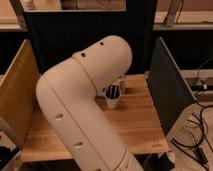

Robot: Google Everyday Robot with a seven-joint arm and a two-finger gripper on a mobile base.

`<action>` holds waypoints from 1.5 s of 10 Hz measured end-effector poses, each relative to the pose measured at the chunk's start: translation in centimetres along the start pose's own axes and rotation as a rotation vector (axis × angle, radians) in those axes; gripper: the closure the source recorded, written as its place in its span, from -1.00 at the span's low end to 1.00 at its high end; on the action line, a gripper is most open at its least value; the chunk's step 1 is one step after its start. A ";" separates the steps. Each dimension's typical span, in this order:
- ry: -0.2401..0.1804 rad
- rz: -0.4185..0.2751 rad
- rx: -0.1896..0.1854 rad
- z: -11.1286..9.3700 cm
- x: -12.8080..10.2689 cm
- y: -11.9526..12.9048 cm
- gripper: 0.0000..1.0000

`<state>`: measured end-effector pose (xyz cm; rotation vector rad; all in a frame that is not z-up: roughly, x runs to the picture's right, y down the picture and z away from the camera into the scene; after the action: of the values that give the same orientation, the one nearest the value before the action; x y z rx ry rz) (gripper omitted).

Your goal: Drag the ceramic bowl in a circle

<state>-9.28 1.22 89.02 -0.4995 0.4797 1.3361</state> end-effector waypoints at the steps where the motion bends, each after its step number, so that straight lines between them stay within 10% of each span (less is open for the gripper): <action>1: 0.002 -0.024 -0.002 0.0 0.0 1.1 1.00; 6: 0.059 -0.148 0.077 1.9 4.6 2.7 1.00; 10: 0.033 -0.004 0.123 -0.5 4.2 -2.7 1.00; 15: 0.019 0.081 0.028 -2.4 0.2 -4.1 1.00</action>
<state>-5.30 -0.67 87.25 -0.4747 0.5381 1.4012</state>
